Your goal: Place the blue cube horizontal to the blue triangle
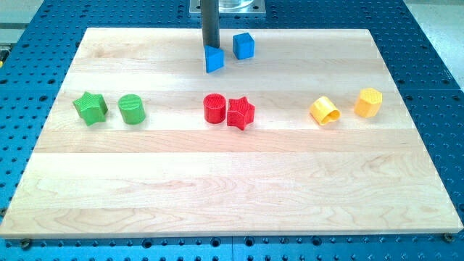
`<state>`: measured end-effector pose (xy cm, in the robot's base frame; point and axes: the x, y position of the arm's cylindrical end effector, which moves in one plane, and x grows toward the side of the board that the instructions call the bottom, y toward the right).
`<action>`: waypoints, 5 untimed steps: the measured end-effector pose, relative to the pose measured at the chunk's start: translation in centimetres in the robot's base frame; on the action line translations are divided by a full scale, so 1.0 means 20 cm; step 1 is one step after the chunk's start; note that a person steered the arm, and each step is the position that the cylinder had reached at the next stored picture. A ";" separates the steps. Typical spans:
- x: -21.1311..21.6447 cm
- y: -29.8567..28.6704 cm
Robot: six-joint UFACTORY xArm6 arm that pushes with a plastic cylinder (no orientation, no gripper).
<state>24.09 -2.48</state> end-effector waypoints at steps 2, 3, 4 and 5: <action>0.30 0.66; 0.52 0.88; 0.57 1.43; 0.82 1.70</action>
